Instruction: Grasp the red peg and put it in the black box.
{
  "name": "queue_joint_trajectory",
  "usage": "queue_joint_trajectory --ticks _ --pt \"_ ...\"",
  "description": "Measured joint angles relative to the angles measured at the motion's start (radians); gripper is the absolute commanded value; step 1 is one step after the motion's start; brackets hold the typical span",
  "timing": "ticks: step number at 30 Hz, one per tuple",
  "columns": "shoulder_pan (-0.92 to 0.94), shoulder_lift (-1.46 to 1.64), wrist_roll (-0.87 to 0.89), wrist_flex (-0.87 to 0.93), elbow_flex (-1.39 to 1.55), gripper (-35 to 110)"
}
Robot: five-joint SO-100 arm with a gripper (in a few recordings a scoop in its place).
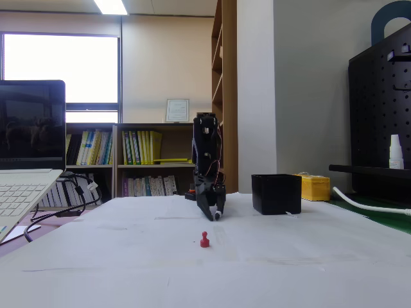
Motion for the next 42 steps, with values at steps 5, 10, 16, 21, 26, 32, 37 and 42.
queue_joint_trajectory --ticks 5,10,16,21,26,32,37,42 --pt "0.002 0.097 0.014 -0.035 0.137 0" --pt "0.012 0.138 0.018 -0.054 0.196 0" --pt "0.04 0.16 0.032 -0.051 0.262 0" --pt "0.081 0.176 0.028 0.0 0.341 0" --pt "0.101 0.176 0.023 0.066 0.402 0" --pt "0.104 0.199 0.049 0.117 0.485 0" --pt "0.106 0.206 0.048 0.156 0.529 7" --pt "0.106 0.206 0.043 0.169 0.529 34"
